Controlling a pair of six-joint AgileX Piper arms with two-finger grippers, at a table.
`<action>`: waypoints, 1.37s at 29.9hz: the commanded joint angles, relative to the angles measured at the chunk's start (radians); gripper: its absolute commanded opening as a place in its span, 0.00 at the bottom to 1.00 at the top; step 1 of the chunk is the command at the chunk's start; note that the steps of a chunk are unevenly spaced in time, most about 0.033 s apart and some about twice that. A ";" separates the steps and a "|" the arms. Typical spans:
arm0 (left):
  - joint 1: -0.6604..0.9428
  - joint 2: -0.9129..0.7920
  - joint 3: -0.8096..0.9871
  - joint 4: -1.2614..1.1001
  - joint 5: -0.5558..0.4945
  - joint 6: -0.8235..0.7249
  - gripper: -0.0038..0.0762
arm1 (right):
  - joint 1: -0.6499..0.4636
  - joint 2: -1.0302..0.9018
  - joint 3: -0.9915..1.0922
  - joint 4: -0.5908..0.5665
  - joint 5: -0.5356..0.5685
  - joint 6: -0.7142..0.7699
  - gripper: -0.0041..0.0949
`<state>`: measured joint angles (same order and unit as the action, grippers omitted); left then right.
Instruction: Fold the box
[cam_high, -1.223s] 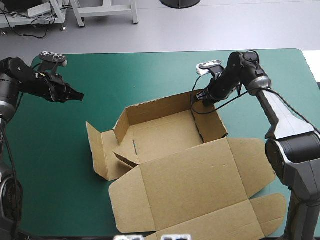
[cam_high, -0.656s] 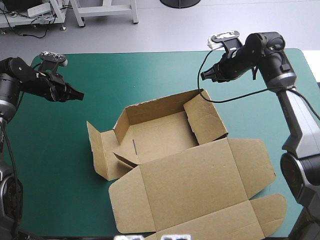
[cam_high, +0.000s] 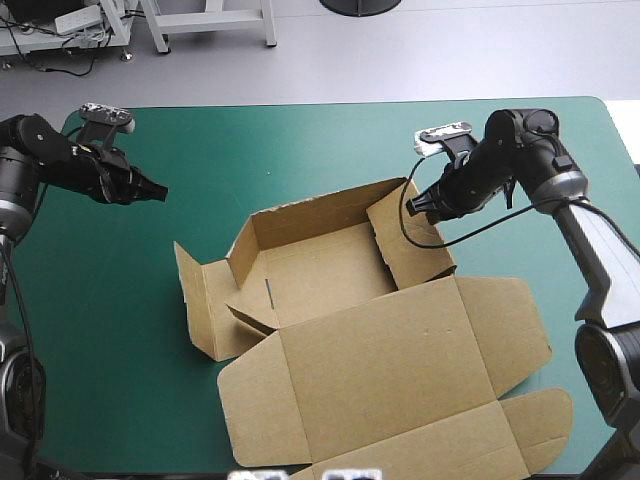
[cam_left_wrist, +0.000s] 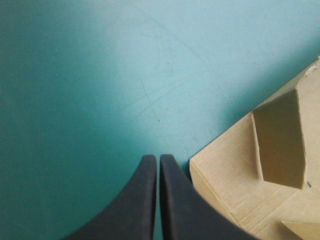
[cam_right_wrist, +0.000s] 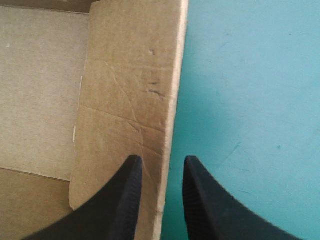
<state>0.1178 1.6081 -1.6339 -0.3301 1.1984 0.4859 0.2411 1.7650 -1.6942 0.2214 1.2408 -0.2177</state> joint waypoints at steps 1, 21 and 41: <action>0.001 -0.036 -0.026 -0.026 -0.016 0.000 0.07 | -0.004 -0.019 -0.017 0.085 0.009 -0.037 0.32; 0.001 -0.036 -0.026 -0.026 -0.022 0.000 0.06 | -0.004 0.078 -0.015 0.018 0.009 -0.064 0.32; 0.001 -0.034 -0.026 -0.018 -0.022 0.000 0.06 | -0.004 0.066 -0.136 0.023 0.009 -0.020 0.32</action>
<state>0.1178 1.6092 -1.6339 -0.3236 1.2051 0.4859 0.2367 1.8856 -1.7991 0.2277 1.2368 -0.2400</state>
